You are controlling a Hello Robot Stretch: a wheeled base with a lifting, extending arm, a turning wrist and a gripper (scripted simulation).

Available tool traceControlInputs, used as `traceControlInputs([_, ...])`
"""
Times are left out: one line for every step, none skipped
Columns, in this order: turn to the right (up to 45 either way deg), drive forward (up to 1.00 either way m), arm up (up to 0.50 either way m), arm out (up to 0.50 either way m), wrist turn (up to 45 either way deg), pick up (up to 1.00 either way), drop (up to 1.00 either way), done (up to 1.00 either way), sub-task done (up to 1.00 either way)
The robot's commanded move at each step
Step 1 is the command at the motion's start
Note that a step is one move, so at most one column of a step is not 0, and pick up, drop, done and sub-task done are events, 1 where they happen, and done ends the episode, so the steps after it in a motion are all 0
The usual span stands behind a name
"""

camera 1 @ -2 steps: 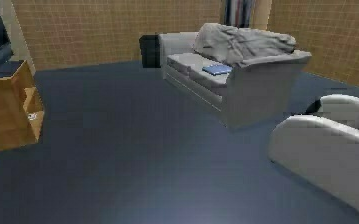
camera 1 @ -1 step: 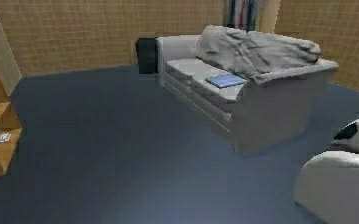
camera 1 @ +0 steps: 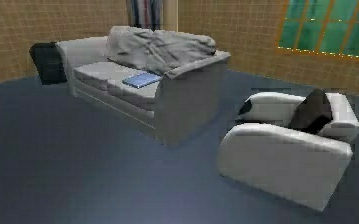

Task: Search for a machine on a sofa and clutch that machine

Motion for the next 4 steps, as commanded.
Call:
traceControlInputs([0.0,1.0,0.0,0.0,0.0,0.0,0.0,0.0,0.0])
traceControlInputs([9.0,0.0,0.0,0.0,0.0,0.0,0.0,0.0,0.0])
traceControlInputs([0.0,0.1,0.0,0.0,0.0,0.0,0.0,0.0,0.0])
traceControlInputs([-45.0,0.0,0.0,0.0,0.0,0.0,0.0,0.0,0.0])
